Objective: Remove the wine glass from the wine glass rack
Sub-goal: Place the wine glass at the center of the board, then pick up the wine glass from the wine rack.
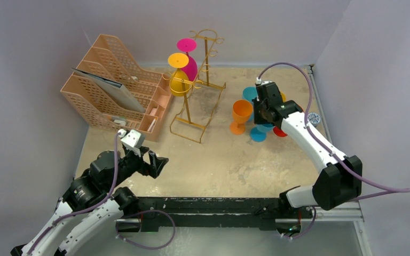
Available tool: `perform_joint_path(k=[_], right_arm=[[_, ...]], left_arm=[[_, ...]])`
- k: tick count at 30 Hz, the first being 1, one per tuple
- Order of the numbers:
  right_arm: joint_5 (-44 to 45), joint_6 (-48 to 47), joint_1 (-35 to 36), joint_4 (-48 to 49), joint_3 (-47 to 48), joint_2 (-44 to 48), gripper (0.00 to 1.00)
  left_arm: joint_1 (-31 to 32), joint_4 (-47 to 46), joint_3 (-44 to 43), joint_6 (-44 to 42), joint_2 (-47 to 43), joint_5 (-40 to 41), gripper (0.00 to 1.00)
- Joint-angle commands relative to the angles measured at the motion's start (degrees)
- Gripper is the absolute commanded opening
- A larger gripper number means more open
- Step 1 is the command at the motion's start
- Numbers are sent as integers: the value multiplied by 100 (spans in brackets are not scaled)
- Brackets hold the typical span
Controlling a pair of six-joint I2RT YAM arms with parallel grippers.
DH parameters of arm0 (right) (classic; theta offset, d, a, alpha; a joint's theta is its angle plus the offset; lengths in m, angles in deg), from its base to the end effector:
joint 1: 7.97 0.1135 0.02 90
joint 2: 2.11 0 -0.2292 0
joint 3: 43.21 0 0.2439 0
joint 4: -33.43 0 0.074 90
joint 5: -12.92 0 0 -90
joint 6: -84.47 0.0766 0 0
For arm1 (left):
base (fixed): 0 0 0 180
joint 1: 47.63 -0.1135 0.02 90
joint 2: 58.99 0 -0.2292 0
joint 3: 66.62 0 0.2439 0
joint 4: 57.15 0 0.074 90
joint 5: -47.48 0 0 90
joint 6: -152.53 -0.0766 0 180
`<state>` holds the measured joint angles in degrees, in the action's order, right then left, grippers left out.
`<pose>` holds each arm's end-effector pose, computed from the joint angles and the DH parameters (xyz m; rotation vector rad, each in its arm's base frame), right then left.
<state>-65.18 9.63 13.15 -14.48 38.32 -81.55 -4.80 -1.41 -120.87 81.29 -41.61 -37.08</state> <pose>0.3094 0.1026 0.2409 -0.0229 2.3494 0.0641 0.1066 -0.0889 0.2797 0.3416 1.9200 -0.6339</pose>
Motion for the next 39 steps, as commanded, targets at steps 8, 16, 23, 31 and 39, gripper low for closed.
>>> perform_joint_path(k=[8,16,23,31,39], right_arm=[[15,-28,-29,-220,521,42,18],[-103,-125,-29,-552,808,317,21],[-1259,-264,-29,-979,951,1042,26],[-2909,-131,-29,-958,109,2537,57],[-4472,585,-27,-254,-645,3331,63]], left_arm=[[-20,-134,-113,21,90,-81,88],[-20,-184,-108,-88,104,-261,88],[-19,-191,-238,129,30,-206,94],[-12,-563,-1094,215,865,-272,100],[-20,-194,-2878,-606,2454,-596,100]])
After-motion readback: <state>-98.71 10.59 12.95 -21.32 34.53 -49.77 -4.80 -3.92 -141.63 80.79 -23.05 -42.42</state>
